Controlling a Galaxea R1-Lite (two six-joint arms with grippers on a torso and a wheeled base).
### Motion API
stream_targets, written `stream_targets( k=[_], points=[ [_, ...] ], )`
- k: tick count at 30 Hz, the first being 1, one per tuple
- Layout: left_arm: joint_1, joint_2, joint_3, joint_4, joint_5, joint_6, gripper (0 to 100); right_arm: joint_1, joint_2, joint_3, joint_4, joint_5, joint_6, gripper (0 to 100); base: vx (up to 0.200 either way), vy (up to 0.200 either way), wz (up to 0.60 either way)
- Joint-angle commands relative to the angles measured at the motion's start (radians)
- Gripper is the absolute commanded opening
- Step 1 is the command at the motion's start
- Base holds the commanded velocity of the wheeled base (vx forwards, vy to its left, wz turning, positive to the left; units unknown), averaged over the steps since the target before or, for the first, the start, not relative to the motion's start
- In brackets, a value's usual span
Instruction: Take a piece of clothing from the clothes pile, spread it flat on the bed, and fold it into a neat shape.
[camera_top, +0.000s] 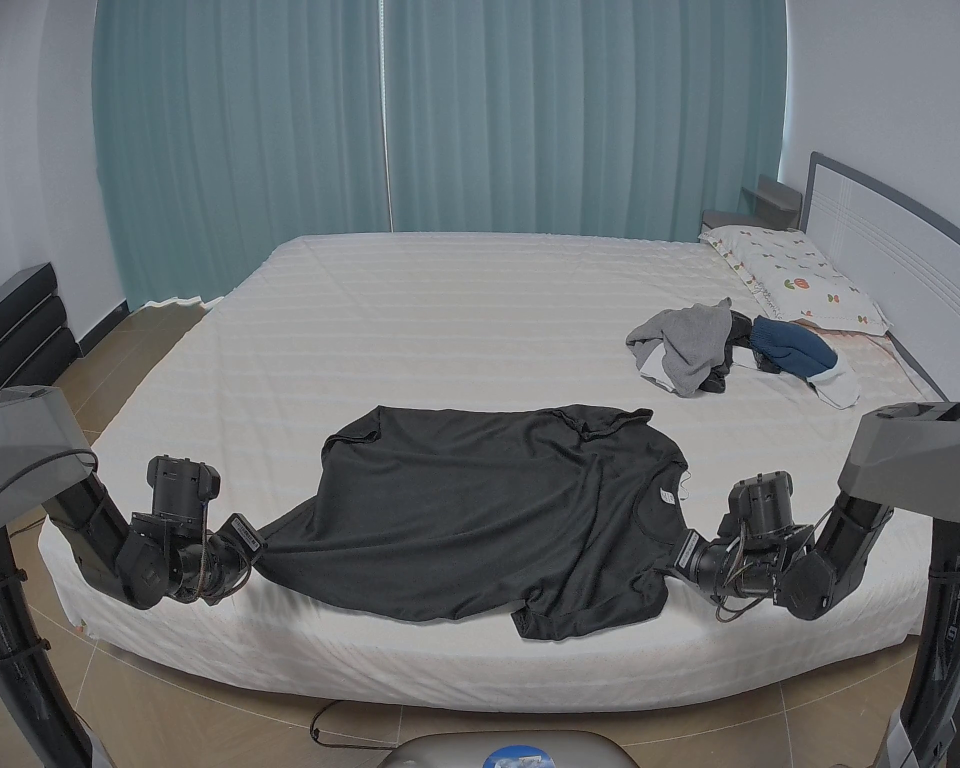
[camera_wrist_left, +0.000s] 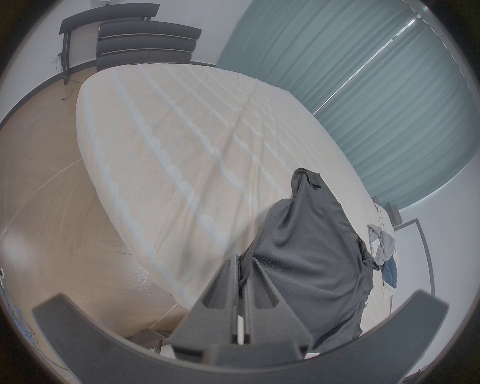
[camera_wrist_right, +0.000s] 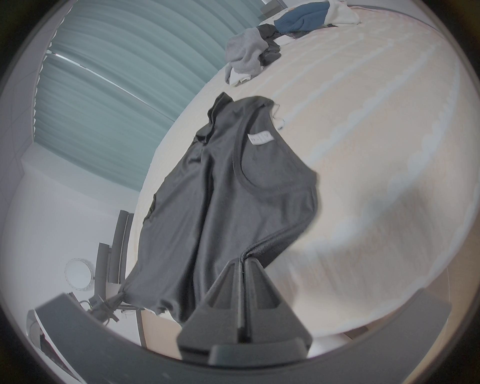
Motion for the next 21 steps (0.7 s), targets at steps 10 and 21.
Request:
stream_targets(
  k=[10,21],
  points=[
    [0.043,0.002,-0.03,-0.147,0.021,-0.13,0,-0.038,-0.014,-0.317,0.155,-0.005,0.005,0,0.0,0.0,0.0],
    [0.078,0.05,-0.034,-0.285,0.022,-0.225,0,-0.034,0.107,-0.522,0.183,-0.043,0.006,0,0.0,0.0,0.0]
  ],
)
